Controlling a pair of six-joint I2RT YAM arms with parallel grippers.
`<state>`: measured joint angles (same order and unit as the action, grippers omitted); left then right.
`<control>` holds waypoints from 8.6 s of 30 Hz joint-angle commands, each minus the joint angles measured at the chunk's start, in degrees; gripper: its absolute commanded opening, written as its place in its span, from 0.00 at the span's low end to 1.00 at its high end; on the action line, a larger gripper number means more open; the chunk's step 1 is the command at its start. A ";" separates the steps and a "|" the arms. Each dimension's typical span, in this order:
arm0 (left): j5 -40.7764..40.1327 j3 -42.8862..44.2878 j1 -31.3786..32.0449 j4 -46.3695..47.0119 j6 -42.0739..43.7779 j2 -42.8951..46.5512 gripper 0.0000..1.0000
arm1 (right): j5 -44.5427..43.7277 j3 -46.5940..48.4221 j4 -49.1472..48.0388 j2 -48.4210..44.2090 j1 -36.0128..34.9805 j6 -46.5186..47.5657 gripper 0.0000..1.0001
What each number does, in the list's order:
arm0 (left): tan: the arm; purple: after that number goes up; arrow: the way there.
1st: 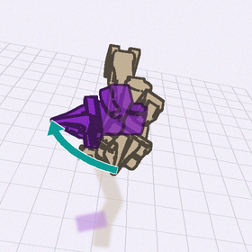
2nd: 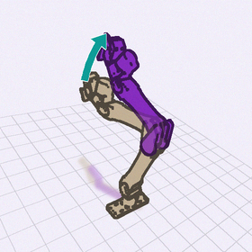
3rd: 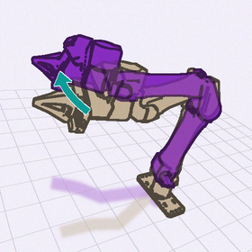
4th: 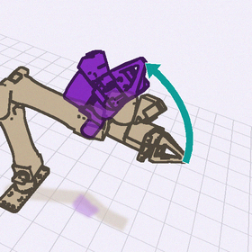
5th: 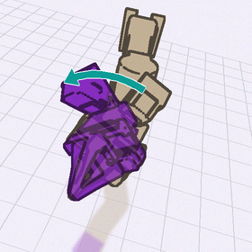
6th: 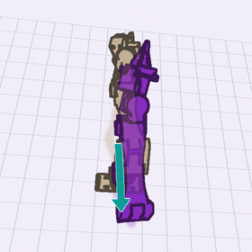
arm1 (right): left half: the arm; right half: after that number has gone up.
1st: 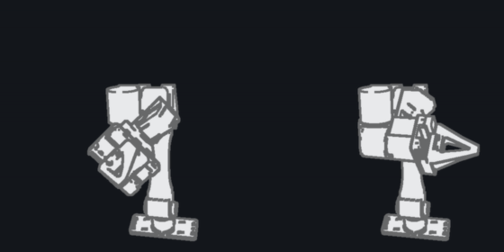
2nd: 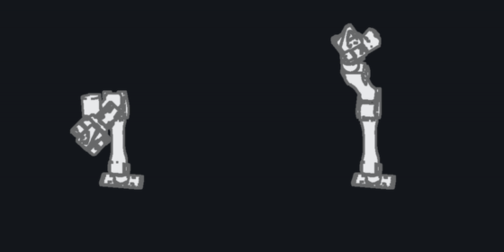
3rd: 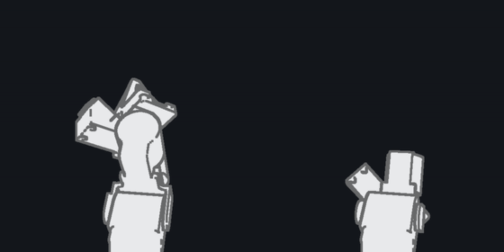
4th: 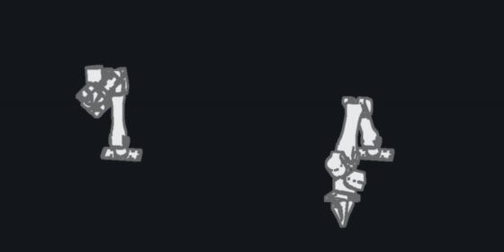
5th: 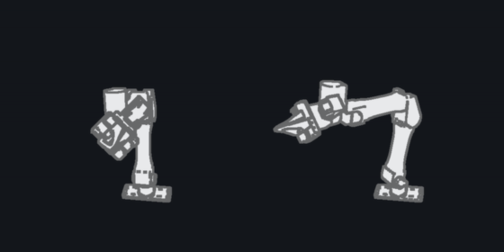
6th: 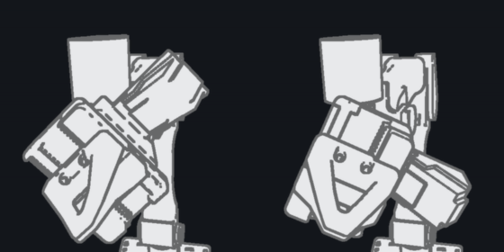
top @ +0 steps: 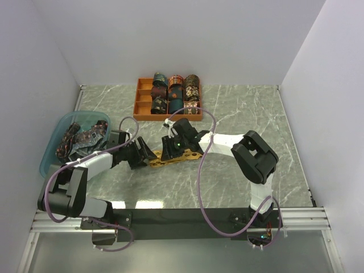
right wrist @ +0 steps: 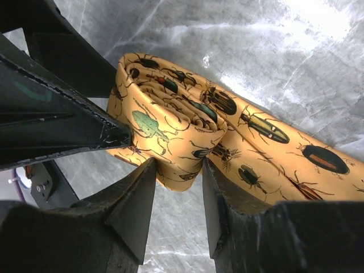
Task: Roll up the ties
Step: Roll the tie
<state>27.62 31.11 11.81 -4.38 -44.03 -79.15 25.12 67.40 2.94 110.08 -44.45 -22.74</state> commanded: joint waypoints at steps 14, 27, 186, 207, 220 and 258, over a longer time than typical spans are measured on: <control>0.60 3.07 3.74 1.48 1.58 -4.34 0.72 | 2.74 -2.01 -2.85 1.27 1.73 0.77 0.45; -0.10 2.99 5.32 1.66 1.32 -5.22 0.40 | 2.39 -2.36 -2.68 -0.48 2.61 0.68 0.45; -4.94 19.33 -0.47 -7.74 21.70 -5.83 0.95 | -4.21 -16.77 6.47 -30.28 11.14 1.12 0.70; -5.46 21.71 3.65 -8.27 23.03 -15.24 0.87 | -2.01 -18.88 2.60 -27.73 10.78 0.59 0.70; -8.10 23.47 7.52 -9.68 21.44 -18.05 0.62 | -2.19 -20.64 2.07 -28.61 10.87 0.68 0.70; -58.45 40.33 24.74 -39.20 13.71 -17.77 0.34 | -12.56 -26.52 10.33 -38.36 10.78 4.81 0.70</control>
<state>-20.14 67.31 34.70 -37.93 -28.47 -94.37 14.44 41.52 12.78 74.37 -33.21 -19.29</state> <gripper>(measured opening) 0.386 0.699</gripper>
